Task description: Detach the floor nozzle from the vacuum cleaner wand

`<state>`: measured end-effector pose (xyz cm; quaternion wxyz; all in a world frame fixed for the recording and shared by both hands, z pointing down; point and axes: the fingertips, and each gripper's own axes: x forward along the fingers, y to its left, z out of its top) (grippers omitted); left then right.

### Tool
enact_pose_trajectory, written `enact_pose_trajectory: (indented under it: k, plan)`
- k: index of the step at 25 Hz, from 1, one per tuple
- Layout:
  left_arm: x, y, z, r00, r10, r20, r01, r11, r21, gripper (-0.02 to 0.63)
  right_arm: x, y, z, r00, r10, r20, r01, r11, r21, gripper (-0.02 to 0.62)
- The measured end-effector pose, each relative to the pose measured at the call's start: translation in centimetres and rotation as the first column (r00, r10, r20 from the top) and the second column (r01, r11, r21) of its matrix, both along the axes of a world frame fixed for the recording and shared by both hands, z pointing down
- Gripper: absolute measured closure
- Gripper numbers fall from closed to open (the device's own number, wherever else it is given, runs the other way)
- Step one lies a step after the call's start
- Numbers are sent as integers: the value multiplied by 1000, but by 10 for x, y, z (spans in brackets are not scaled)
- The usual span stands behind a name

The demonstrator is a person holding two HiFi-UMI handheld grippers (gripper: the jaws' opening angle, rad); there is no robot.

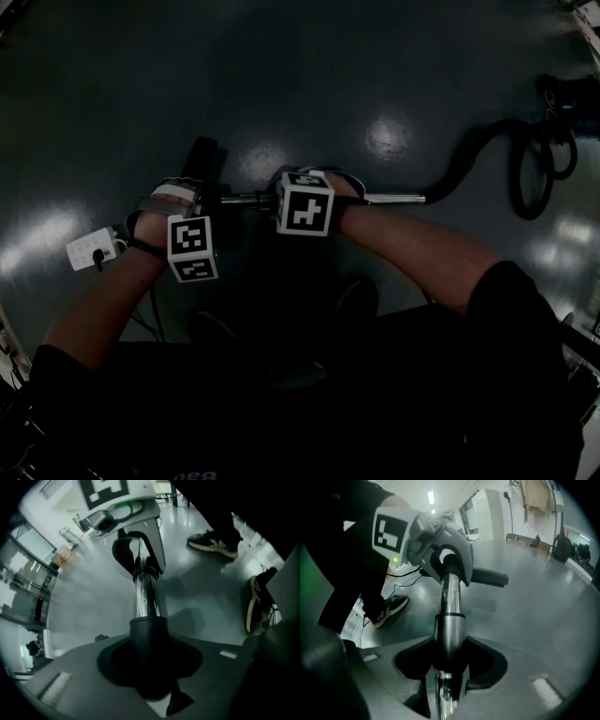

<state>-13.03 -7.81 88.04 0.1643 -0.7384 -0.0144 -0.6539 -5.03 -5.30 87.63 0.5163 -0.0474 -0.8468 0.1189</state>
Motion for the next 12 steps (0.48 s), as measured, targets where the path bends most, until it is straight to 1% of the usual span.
enact_pose_trajectory:
  k: [1, 2, 4, 6, 7, 8, 9, 10, 11, 12]
  plan:
    - [-1, -3, 0, 1000, 1, 10, -1, 1000, 15, 462, -1, -1, -1, 1000, 6, 1, -6, 1000, -1, 410]
    - [-2, -1, 1, 1000, -12, 6, 12, 1000, -8, 465, -2, -1, -1, 1000, 7, -1, -7, 1000, 0, 410]
    - [-1, 10, 1, 998, -54, -18, 52, 992, -115, 465, -2, 3, 0, 1000, -4, -11, 5, 1000, 9, 410]
    - [1, 21, 1, 995, -95, -29, 86, 970, -226, 465, -1, 9, 2, 999, -23, -30, 24, 999, 23, 410]
    - [1, 27, 2, 993, -118, -25, 106, 953, -284, 465, -1, 11, 4, 999, -33, -39, 35, 999, 33, 408]
    - [1, 32, 2, 989, -145, -14, 132, 930, -344, 465, 0, 12, 5, 998, -44, -48, 46, 998, 45, 408]
    - [1, 37, 2, 984, -176, 1, 161, 900, -406, 465, 0, 14, 7, 997, -56, -56, 59, 997, 58, 408]
    - [1, 43, 1, 978, -207, 19, 192, 865, -464, 465, 0, 15, 8, 996, -67, -63, 72, 995, 71, 407]
    - [1, 48, 1, 971, -234, 36, 219, 829, -514, 465, 0, 17, 10, 995, -77, -67, 83, 993, 83, 407]
    - [1, 51, 0, 966, -254, 47, 238, 803, -546, 465, -1, 18, 11, 994, -85, -70, 91, 992, 90, 407]
